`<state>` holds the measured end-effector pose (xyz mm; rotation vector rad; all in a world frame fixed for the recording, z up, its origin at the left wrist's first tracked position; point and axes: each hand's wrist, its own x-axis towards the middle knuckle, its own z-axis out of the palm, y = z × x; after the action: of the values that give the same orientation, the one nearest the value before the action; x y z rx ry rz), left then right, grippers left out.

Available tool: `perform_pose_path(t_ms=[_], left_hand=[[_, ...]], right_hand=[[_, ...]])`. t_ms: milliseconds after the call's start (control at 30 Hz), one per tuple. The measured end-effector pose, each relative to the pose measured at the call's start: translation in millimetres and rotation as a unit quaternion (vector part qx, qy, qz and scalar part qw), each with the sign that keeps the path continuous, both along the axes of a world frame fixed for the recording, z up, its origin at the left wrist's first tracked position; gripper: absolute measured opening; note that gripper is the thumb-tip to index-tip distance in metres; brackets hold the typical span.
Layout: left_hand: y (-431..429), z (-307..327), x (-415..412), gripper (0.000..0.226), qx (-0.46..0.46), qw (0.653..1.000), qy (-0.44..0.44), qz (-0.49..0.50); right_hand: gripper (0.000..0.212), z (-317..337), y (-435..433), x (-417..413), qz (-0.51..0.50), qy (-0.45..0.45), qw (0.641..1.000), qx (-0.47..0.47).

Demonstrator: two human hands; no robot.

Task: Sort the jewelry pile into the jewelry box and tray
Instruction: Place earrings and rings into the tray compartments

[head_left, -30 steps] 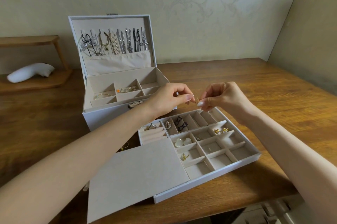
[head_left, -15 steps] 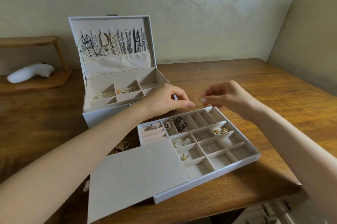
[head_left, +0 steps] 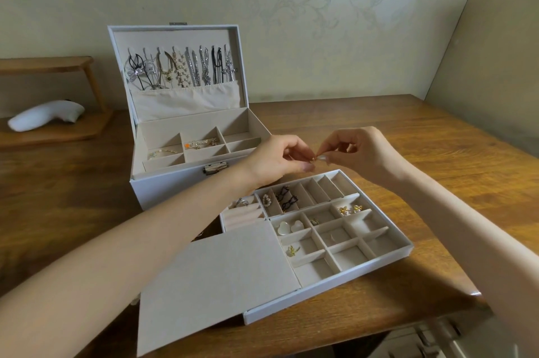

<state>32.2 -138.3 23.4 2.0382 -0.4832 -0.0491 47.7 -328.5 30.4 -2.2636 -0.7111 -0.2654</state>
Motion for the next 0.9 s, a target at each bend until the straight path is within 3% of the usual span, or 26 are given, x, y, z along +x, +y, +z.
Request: perform_pose_path(t_ms=[167,333,467,700,900], left_hand=[[-5,-5,-2,0.018,0.073,0.995,-0.055,0.028],[-10,-14,-1,0.017,0.207,0.969,-0.115,0.066],[-14,-18,0,0.013,0.265,0.951,-0.147,0.068],[-16,-15,1,0.008,0.312,0.927,-0.192,0.08],[-14,-12,5,0.006,0.278,0.937,-0.189,0.092]], right_hand=[[0.023,-10,-2,5,-0.011,0.018,0.998,-0.06],[0.006,-24,-1,5,-0.034,0.015,0.99,-0.135],[0.01,-30,-2,5,-0.045,0.002,0.986,-0.16],[0.017,-33,-1,5,-0.068,-0.009,0.982,-0.174],[0.01,-37,2,5,-0.077,-0.019,0.979,-0.187]])
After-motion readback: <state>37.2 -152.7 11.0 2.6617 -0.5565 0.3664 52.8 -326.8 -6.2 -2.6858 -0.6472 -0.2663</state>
